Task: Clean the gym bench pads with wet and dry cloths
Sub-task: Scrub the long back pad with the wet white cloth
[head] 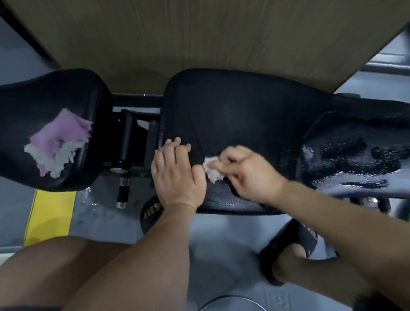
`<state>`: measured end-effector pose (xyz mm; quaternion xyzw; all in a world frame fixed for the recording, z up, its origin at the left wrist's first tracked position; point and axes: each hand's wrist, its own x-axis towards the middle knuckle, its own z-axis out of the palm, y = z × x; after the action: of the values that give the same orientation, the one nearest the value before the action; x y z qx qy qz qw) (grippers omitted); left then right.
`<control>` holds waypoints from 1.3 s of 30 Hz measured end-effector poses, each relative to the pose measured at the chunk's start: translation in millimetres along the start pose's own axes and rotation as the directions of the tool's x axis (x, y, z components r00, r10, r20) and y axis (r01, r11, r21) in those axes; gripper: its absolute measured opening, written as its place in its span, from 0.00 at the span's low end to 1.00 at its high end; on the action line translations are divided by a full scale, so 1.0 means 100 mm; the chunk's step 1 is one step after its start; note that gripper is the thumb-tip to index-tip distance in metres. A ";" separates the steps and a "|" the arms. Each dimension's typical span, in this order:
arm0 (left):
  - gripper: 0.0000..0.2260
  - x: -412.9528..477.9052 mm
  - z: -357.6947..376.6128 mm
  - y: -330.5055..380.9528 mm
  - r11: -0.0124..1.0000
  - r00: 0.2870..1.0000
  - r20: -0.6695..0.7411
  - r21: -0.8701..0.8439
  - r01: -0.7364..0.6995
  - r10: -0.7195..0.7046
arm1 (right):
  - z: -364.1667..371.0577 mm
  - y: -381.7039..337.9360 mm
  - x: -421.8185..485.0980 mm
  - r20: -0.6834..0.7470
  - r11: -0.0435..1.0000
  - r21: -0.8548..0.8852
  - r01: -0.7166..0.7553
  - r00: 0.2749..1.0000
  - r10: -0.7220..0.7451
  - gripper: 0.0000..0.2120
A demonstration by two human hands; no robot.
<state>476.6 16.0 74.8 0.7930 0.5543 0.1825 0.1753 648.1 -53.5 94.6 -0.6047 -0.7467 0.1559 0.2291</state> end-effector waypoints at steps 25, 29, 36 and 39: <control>0.14 -0.03 0.12 -0.07 0.998 0.990 -0.131 0.003 -0.059 0.059 | 0.03 -0.29 -0.91 -0.135 0.928 -0.202 -0.314 0.947 0.291 0.21; 0.13 -0.04 0.07 -0.04 0.998 0.993 -0.101 0.028 -0.059 0.061 | 0.04 -0.23 -0.98 -0.385 0.771 -0.137 -0.622 0.751 0.537 0.19; 0.19 0.00 0.02 0.03 0.993 0.997 0.071 0.115 -0.020 0.012 | 0.25 -0.84 -0.86 -0.207 0.847 -0.153 -0.509 0.854 0.477 0.20; 0.19 0.00 -0.03 0.23 0.994 0.981 0.192 0.112 0.010 -0.032 | 0.05 -0.70 -1.13 -0.170 0.839 -0.185 -0.512 0.857 0.486 0.21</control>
<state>493.6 8.5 88.6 0.8094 0.5523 0.0718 0.1859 605.6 -178.6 109.3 -0.8083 -0.5611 0.0898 0.1542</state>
